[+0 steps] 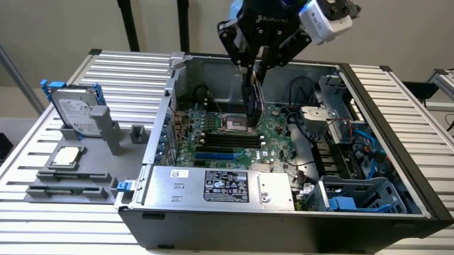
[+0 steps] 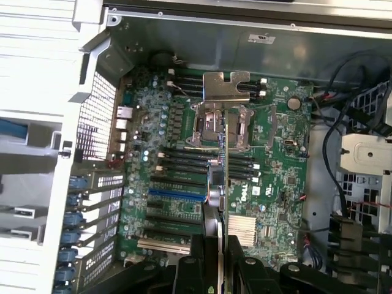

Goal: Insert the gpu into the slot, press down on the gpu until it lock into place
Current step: 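Insert the gpu into the slot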

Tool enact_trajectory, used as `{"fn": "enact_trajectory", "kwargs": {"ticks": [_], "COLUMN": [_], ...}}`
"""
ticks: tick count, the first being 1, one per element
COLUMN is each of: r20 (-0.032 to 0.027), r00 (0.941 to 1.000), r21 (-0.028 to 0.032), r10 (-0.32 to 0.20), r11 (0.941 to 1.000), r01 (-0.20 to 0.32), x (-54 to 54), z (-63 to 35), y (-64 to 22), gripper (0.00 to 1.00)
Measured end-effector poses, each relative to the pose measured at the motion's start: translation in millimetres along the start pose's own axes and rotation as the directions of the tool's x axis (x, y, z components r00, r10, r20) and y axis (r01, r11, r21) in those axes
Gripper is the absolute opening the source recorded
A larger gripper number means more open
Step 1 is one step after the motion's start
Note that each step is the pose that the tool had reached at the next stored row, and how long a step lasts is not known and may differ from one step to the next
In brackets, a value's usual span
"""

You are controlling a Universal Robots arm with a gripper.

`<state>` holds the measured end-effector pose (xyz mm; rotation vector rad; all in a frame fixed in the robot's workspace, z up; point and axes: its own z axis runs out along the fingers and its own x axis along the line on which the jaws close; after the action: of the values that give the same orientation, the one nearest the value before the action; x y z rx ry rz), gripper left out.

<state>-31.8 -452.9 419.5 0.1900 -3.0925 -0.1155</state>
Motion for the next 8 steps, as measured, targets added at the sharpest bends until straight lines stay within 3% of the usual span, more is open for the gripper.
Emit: {"fn": "enact_trajectory", "kwargs": {"ticks": [4,8], "r20": [-0.0047,-0.0094], "r00": [0.9973,0.9895], "r21": [0.0026,0.0050], "r10": [-0.073,-0.144], "r11": [0.9973,0.9895], "r01": [0.073,0.144], "x": [0.0,-0.1], "z": [0.9,1.7], "y": [-0.1,-0.1], "gripper": [0.26,0.26]}}
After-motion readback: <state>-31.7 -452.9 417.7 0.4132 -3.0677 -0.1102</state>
